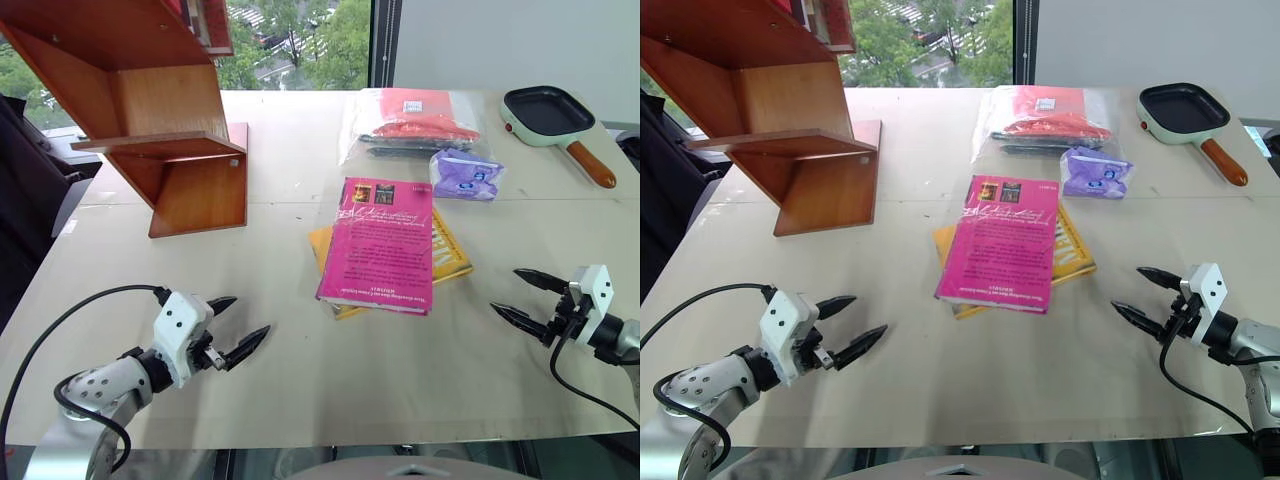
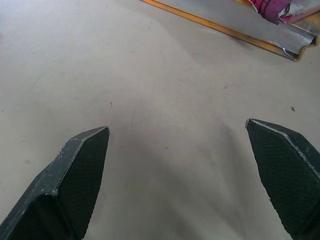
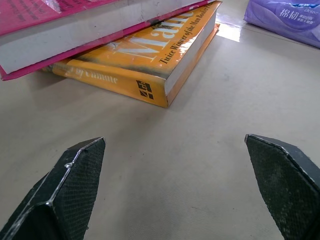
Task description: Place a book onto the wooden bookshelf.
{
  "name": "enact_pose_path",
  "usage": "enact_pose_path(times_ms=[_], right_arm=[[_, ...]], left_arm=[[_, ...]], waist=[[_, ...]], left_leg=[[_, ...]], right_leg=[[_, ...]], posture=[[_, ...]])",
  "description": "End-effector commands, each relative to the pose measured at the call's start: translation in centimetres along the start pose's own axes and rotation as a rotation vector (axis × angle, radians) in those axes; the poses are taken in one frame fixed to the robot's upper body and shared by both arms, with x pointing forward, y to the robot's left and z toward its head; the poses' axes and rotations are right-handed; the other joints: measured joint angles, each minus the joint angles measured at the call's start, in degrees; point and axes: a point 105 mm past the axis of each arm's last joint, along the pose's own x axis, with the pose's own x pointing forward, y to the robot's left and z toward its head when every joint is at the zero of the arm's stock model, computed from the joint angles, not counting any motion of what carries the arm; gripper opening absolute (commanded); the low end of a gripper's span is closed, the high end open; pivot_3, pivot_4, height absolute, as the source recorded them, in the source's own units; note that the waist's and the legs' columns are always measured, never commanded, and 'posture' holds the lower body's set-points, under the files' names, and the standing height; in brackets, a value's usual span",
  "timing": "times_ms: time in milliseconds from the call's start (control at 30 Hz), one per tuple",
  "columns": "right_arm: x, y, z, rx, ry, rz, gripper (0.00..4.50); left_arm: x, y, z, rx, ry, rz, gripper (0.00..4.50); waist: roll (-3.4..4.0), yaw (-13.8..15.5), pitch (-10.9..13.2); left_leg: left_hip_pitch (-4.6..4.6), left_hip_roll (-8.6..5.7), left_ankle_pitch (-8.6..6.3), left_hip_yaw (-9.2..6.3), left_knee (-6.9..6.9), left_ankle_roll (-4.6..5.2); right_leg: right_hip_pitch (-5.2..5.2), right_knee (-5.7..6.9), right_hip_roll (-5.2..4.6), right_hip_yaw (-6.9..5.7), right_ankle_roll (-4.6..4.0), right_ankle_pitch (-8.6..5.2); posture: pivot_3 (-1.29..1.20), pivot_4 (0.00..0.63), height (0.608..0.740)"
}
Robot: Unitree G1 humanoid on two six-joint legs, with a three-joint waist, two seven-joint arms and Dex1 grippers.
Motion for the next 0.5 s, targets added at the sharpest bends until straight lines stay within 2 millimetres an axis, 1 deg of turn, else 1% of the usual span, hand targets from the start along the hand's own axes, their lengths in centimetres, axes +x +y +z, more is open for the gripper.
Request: enact_pose_path(times_ms=[33,133,233,367,500], right_arm=[[-1.2,-0.5,0.3,-0.045,-0.007,-0.031,4.42],[-1.8,-0.1,-0.2,-0.047,0.008,-0.039,4.42],[-1.9,0.0,-0.4,-0.048,0.014,-0.043,4.42],[-2.1,-0.2,-0.8,-0.054,0.045,-0.047,4.42],[-2.1,-0.6,-0.8,-0.06,0.05,-0.05,4.42]], left_arm=[[0.3,0.4,0.8,0.036,-0.025,-0.012,4.5],[0.9,0.7,1.0,0.039,-0.036,-0.032,4.5],[1.1,0.8,0.9,0.042,-0.035,-0.039,4.5],[1.2,0.9,0.7,0.043,-0.035,-0.043,4.5],[1.3,0.6,0.9,0.04,-0.047,-0.065,4.5]], waist=[[0.0,0.1,0.0],[0.01,0.7,0.0],[0.01,0.0,0.0],[0.0,-0.2,0.0],[0.0,0.0,0.0]], left_leg=[[0.0,0.0,0.0,0.0,0.0,0.0],[0.0,-0.03,0.0,-0.05,0.01,0.0],[0.01,-0.04,0.0,0.02,0.01,0.0],[0.06,-0.03,0.01,0.1,0.01,0.0],[0.08,-0.04,0.01,0.09,0.02,0.0]], right_leg=[[0.0,0.0,0.0,0.0,0.0,0.0],[0.02,0.02,0.04,-0.08,0.0,0.0],[0.02,0.03,0.05,-0.01,0.05,0.03],[0.02,0.04,0.07,0.04,0.1,0.06],[0.02,0.09,0.12,0.03,0.1,0.06]], posture=[[0.0,0.15,0.74],[0.0,0.15,0.74],[0.0,0.15,0.74],[0.0,0.15,0.74],[0.0,0.15,0.74]])
